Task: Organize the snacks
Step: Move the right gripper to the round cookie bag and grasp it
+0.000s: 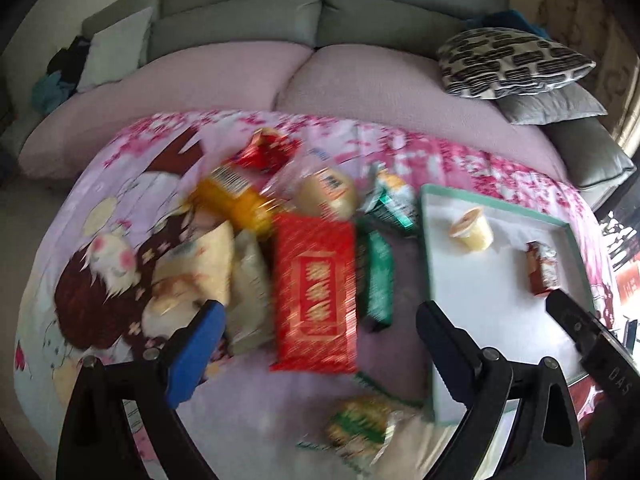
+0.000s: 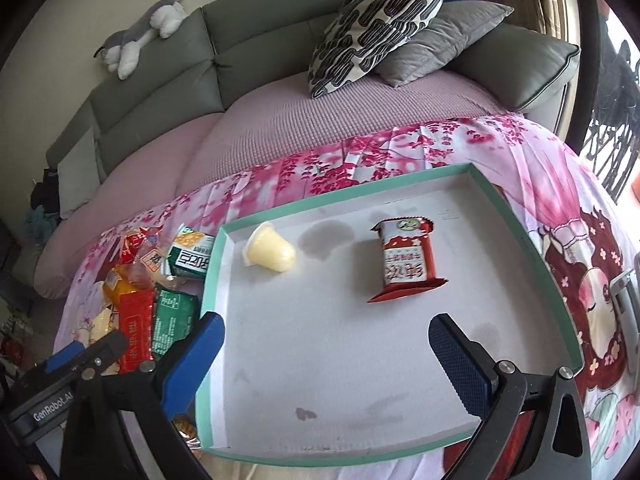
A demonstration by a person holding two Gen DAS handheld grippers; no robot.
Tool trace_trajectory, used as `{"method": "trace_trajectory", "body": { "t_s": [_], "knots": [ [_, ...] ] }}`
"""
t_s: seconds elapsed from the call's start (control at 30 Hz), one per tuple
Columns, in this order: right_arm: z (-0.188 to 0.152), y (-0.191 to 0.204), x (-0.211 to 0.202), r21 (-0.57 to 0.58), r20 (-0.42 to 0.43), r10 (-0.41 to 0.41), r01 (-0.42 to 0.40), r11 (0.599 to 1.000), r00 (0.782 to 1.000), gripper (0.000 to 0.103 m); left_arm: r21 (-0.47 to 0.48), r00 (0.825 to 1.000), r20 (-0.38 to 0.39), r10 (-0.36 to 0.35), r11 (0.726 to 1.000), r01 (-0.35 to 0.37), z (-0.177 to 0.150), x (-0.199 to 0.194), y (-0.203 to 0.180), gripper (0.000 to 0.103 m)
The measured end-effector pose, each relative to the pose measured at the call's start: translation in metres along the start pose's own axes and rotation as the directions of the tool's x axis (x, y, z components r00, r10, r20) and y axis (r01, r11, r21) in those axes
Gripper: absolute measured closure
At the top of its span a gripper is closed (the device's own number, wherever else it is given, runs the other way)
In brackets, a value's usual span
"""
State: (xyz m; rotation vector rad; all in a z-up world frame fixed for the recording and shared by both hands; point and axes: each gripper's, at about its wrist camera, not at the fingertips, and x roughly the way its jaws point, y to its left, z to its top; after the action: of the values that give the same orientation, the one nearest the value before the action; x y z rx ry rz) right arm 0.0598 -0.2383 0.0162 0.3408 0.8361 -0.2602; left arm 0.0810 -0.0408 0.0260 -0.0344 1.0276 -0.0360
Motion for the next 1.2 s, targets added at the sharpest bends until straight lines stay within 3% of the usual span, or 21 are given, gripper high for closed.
{"method": "trace_trajectory", "body": {
  "t_s": [0.2,0.57,0.93,1.2],
  "knots": [
    [-0.010,0.025,0.004,-0.057,-0.042,0.008,-0.011,0.998,0.999,0.000,-0.072,0.998,-0.021,0.051,0.996,-0.052,-0.009,-0.004,0.039,0.007],
    [-0.049,0.093,0.009,-0.205,-0.153,0.081,-0.112,0.972,0.985,0.001,-0.087,0.992,-0.103,0.072,0.993,-0.081,-0.030,0.005,0.072,0.007],
    [-0.075,0.135,0.013,-0.342,-0.214,0.136,-0.205,0.917,0.967,0.027,-0.040,0.977,-0.145,0.154,0.986,-0.161,-0.042,0.011,0.093,0.007],
    [-0.087,0.152,0.024,-0.398,-0.263,0.146,-0.245,0.884,0.954,0.034,-0.076,0.975,-0.141,0.169,0.981,-0.181,-0.040,0.009,0.107,0.007]
  ]
}}
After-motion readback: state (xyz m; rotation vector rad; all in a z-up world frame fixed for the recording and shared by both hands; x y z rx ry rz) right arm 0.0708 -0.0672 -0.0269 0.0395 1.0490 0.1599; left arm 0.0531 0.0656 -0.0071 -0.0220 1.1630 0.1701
